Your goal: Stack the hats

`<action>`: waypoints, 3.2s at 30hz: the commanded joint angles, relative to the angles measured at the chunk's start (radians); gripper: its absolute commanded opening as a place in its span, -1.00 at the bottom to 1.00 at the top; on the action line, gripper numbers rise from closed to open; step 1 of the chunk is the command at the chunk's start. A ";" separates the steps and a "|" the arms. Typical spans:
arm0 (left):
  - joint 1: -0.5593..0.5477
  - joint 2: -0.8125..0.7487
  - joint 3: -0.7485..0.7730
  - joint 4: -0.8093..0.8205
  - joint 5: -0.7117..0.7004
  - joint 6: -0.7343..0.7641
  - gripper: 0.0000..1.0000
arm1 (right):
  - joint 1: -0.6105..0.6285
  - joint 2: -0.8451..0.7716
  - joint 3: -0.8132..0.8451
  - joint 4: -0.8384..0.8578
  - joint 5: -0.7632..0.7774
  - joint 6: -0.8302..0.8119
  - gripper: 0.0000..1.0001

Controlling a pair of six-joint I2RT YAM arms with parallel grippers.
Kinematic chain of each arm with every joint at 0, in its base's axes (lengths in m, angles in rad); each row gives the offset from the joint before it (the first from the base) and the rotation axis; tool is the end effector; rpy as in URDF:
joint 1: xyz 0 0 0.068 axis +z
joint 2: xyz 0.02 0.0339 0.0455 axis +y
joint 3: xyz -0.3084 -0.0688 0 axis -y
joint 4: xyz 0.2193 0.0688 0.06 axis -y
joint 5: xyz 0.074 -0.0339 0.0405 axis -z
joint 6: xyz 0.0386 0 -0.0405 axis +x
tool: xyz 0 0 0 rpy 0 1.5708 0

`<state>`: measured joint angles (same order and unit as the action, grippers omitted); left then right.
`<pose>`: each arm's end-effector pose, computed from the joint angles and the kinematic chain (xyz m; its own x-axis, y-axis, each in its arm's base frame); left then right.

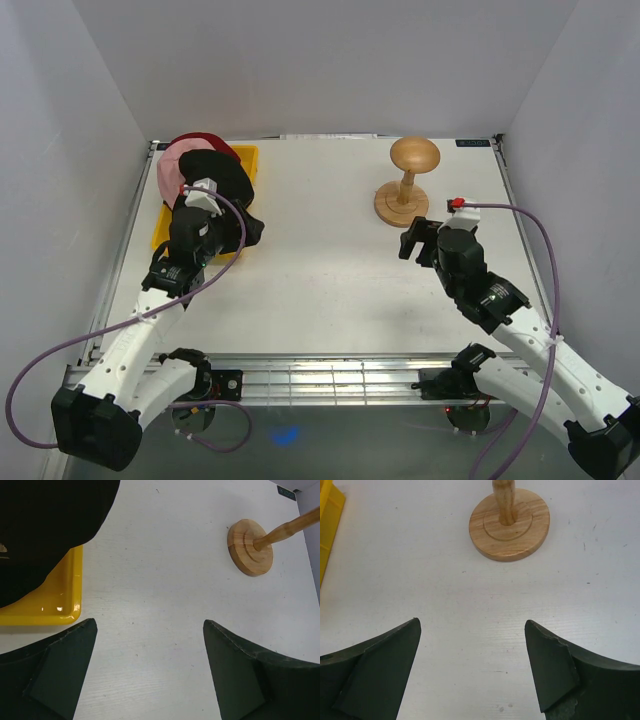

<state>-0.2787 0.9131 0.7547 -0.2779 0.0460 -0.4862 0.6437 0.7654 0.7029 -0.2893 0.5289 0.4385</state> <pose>0.1529 -0.0456 0.3347 -0.5063 -0.3406 -0.7922 0.0885 0.8933 -0.4407 0.1085 0.0570 0.3364 -0.3087 0.2267 -0.9238 -0.0091 0.9704 0.2412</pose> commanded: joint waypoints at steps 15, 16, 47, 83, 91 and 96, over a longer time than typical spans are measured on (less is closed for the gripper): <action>-0.001 -0.026 0.052 -0.021 0.022 -0.002 0.96 | 0.004 0.009 0.020 -0.022 -0.006 0.005 0.79; -0.001 -0.023 0.058 -0.029 0.020 -0.003 0.96 | 0.004 0.011 0.026 -0.030 -0.015 0.005 0.79; -0.030 0.489 0.748 -0.379 -0.486 0.178 0.43 | 0.004 0.158 0.168 -0.048 -0.132 -0.012 0.81; -0.241 0.707 0.834 -0.365 -0.988 0.380 0.33 | 0.004 0.133 0.121 -0.047 -0.142 0.008 0.81; -0.237 0.730 0.834 -0.357 -1.011 0.388 0.23 | 0.004 0.118 0.107 -0.047 -0.135 0.008 0.81; -0.228 0.733 0.833 -0.346 -1.008 0.394 0.22 | 0.004 0.112 0.101 -0.047 -0.132 0.008 0.81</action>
<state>-0.5159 1.6646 1.5585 -0.6479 -0.9356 -0.1009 0.6437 0.8948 0.8074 -0.3504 0.3859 0.4389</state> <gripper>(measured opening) 0.610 0.902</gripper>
